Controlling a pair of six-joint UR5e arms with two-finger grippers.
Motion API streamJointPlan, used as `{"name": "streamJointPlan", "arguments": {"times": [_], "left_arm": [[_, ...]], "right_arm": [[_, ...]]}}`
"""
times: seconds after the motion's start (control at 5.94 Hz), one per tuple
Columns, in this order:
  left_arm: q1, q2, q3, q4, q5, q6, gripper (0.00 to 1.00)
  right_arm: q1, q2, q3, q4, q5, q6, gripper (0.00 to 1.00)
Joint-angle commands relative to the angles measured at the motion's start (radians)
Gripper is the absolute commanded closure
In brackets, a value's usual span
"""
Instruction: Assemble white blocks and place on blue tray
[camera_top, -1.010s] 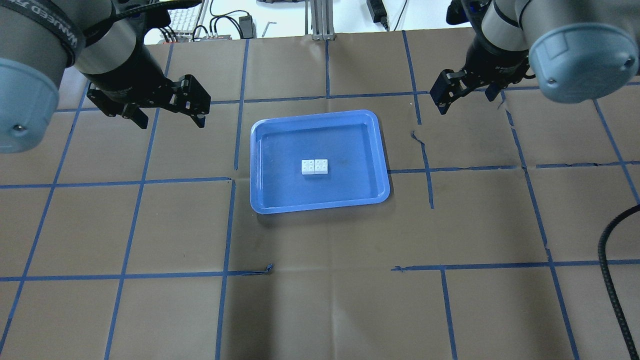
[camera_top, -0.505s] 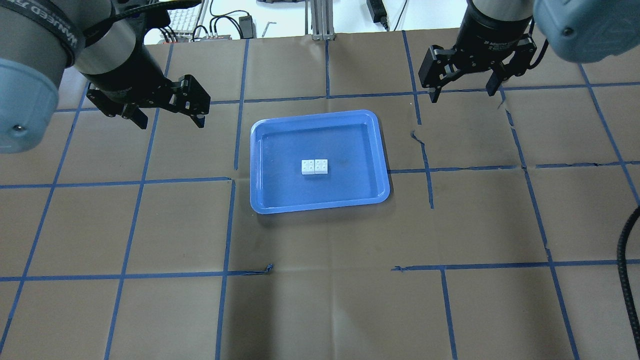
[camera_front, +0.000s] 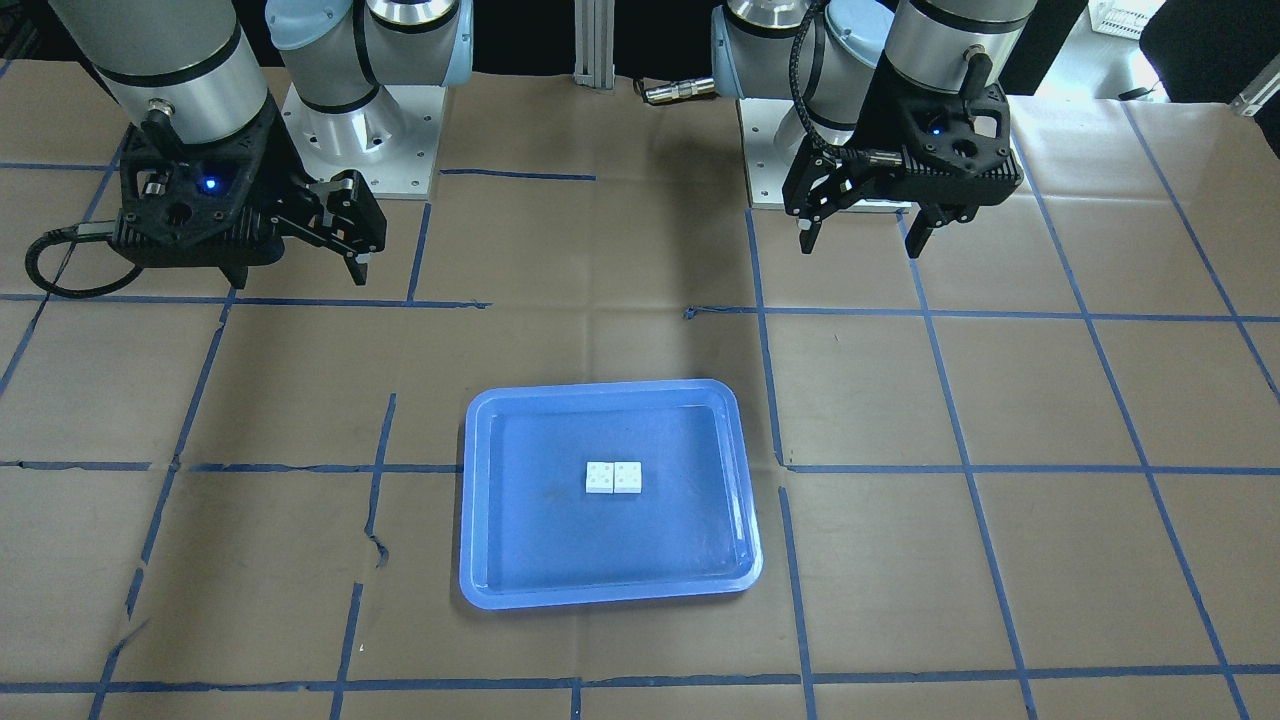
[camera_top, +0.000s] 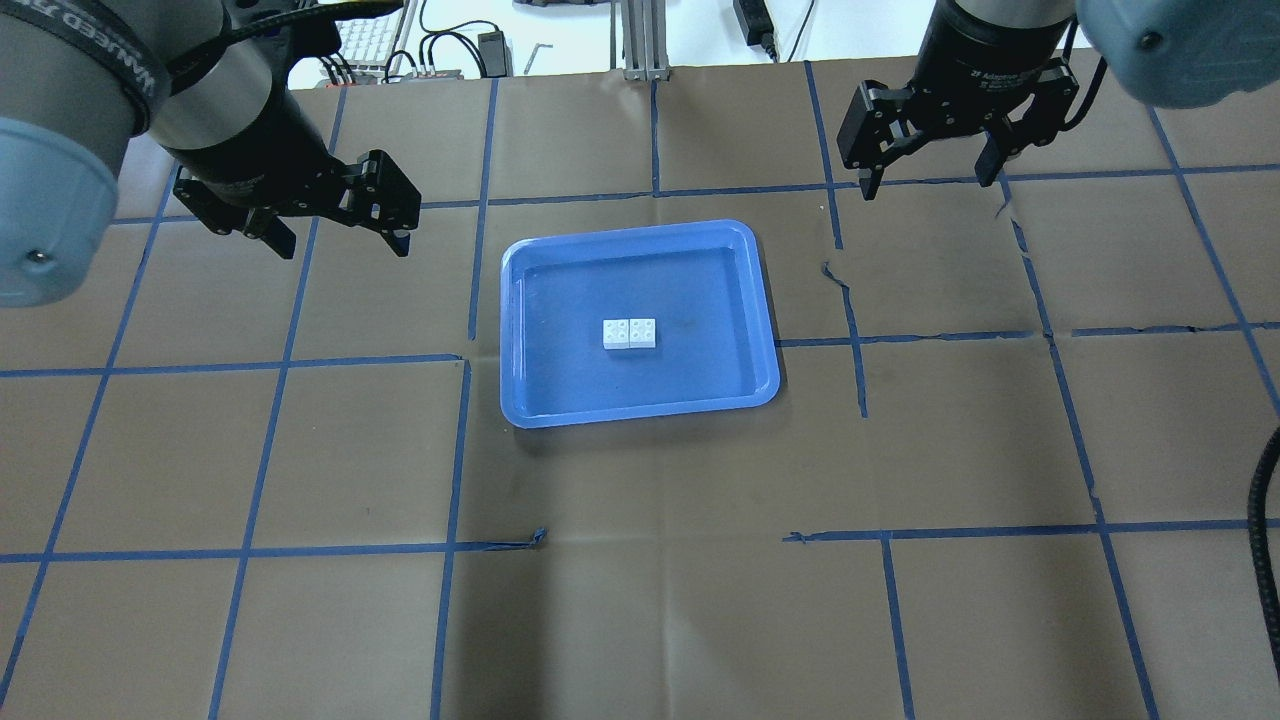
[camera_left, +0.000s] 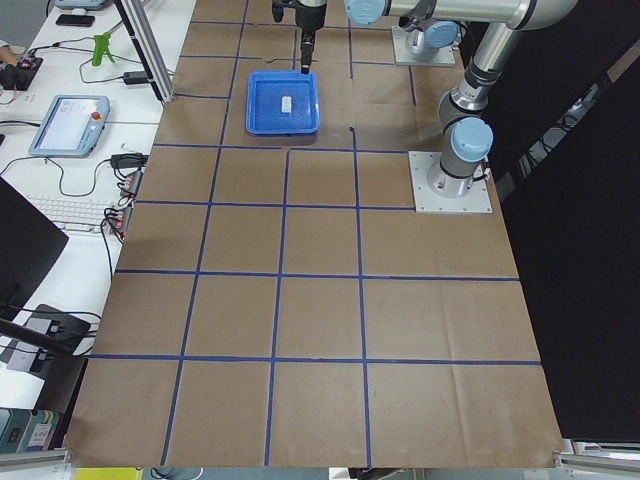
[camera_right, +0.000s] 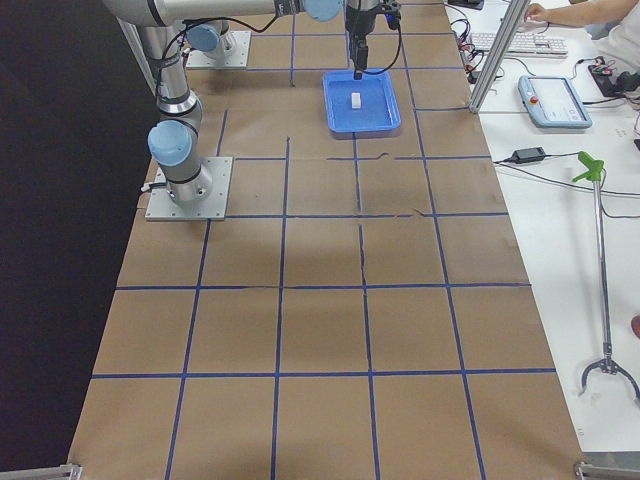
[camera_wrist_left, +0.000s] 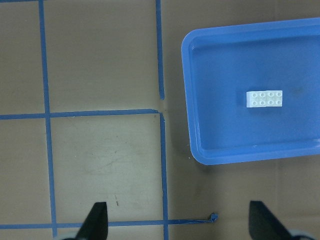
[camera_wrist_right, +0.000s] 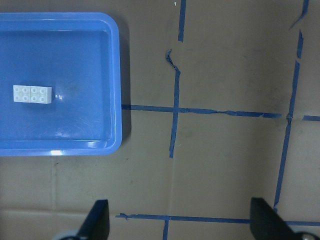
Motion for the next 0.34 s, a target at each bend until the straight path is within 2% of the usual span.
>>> {"name": "streamJointPlan", "arguments": {"times": [0.0, 0.17], "left_arm": [[-0.002, 0.001, 0.0, 0.0, 0.0, 0.0, 0.01], [0.0, 0.001, -0.002, 0.001, 0.0, 0.0, 0.01]], "right_arm": [[-0.001, 0.0, 0.001, 0.002, 0.0, 0.001, 0.0], [-0.001, 0.0, 0.002, 0.003, -0.002, 0.001, 0.0]]}}
